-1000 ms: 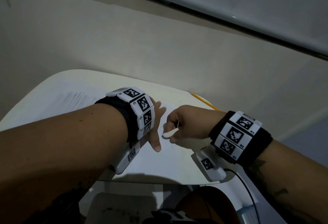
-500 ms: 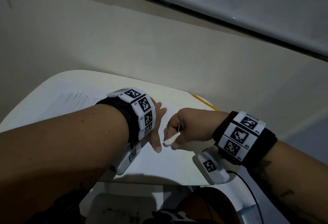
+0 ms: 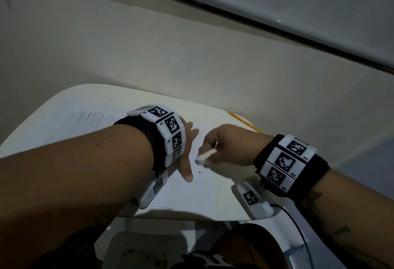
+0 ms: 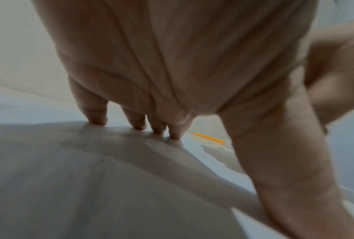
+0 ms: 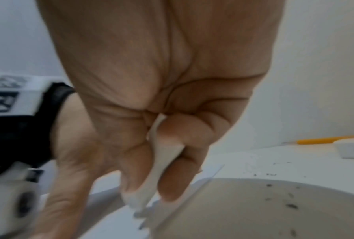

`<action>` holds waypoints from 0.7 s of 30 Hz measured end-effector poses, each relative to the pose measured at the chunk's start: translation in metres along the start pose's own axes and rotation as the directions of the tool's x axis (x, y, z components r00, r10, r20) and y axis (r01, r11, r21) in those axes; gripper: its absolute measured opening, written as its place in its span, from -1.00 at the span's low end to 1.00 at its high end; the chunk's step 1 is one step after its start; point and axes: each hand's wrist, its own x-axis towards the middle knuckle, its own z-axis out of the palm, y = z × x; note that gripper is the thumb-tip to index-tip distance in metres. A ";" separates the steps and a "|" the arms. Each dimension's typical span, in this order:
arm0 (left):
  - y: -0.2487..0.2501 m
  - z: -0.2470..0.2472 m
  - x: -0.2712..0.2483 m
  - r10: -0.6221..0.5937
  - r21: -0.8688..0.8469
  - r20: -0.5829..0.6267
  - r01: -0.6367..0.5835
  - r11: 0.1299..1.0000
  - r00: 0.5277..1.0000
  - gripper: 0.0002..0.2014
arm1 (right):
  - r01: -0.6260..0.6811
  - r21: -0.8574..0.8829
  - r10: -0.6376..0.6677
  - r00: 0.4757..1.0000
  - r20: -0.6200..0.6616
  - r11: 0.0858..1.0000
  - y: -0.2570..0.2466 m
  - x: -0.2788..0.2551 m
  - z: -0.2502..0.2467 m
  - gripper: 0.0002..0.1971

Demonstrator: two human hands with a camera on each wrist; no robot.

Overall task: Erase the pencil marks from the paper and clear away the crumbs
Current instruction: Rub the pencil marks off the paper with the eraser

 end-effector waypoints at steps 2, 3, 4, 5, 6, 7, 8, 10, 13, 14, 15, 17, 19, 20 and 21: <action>0.001 -0.001 -0.003 0.009 0.011 -0.006 -0.009 1.000 1.000 0.45 | -0.016 0.006 0.016 0.998 -0.067 1.000 0.001 0.003 0.001 -0.86; 0.002 -0.002 -0.004 0.008 0.016 -0.009 -0.008 1.000 1.000 0.44 | -0.016 -0.010 0.015 0.998 -0.059 1.000 0.002 0.003 0.002 -0.88; 0.003 -0.003 -0.006 0.005 0.015 -0.009 -0.005 1.000 1.000 0.43 | -0.009 -0.039 0.008 0.999 -0.032 0.999 0.002 0.001 0.004 -0.89; 0.004 -0.003 -0.006 0.002 0.008 -0.007 -0.002 1.000 1.000 0.42 | 0.003 -0.071 -0.002 1.000 0.005 0.997 0.001 -0.003 0.006 -0.87; 0.004 -0.003 -0.006 -0.001 0.001 -0.001 0.001 1.000 1.000 0.43 | 0.011 -0.093 -0.007 0.999 0.045 0.996 0.000 -0.008 0.008 -0.84; 0.004 -0.002 -0.004 -0.005 -0.007 0.005 0.005 1.000 1.000 0.43 | 0.016 -0.088 -0.009 0.997 0.078 0.996 -0.001 -0.012 0.007 -0.84; 0.004 -0.001 -0.003 -0.008 -0.017 0.010 0.008 1.000 1.000 0.44 | 0.010 -0.067 -0.003 0.995 0.101 0.998 -0.001 -0.014 0.007 -0.86; 0.002 -0.001 -0.002 -0.008 -0.017 0.018 0.008 1.000 1.000 0.44 | -0.010 -0.039 0.013 0.996 0.084 0.999 0.001 -0.013 0.005 -0.88; 0.004 -0.005 -0.007 0.001 0.034 0.004 -0.001 0.999 1.000 0.41 | -0.043 0.007 0.043 0.995 -0.087 0.999 0.005 -0.005 0.005 -0.85; 0.005 -0.006 -0.008 0.002 0.038 0.000 -0.002 0.999 1.000 0.41 | -0.049 0.042 0.054 0.992 -0.113 0.998 0.005 -0.004 0.006 -0.83; 0.005 -0.006 -0.008 0.003 0.038 -0.002 -0.002 0.999 1.000 0.41 | -0.049 0.058 0.056 0.992 -0.113 0.997 0.005 -0.004 0.008 -0.83; 0.003 -0.004 -0.006 -0.002 0.025 0.000 0.002 1.000 1.000 0.42 | -0.032 0.034 0.034 0.998 -0.060 0.999 0.004 -0.007 0.010 -0.85; 0.002 -0.002 -0.003 -0.001 0.014 0.003 0.001 1.000 1.000 0.44 | -0.037 0.029 0.036 0.999 0.020 0.999 0.004 -0.012 0.010 -0.87; 0.001 -0.002 -0.002 -0.001 0.018 0.006 0.001 1.000 1.000 0.45 | -0.048 0.052 0.047 0.998 0.031 0.997 0.005 -0.013 0.008 -0.88; 0.001 -0.003 -0.002 -0.001 0.032 0.005 0.001 0.999 1.000 0.45 | -0.062 0.103 0.063 0.998 -0.002 0.993 0.007 -0.014 0.006 -0.90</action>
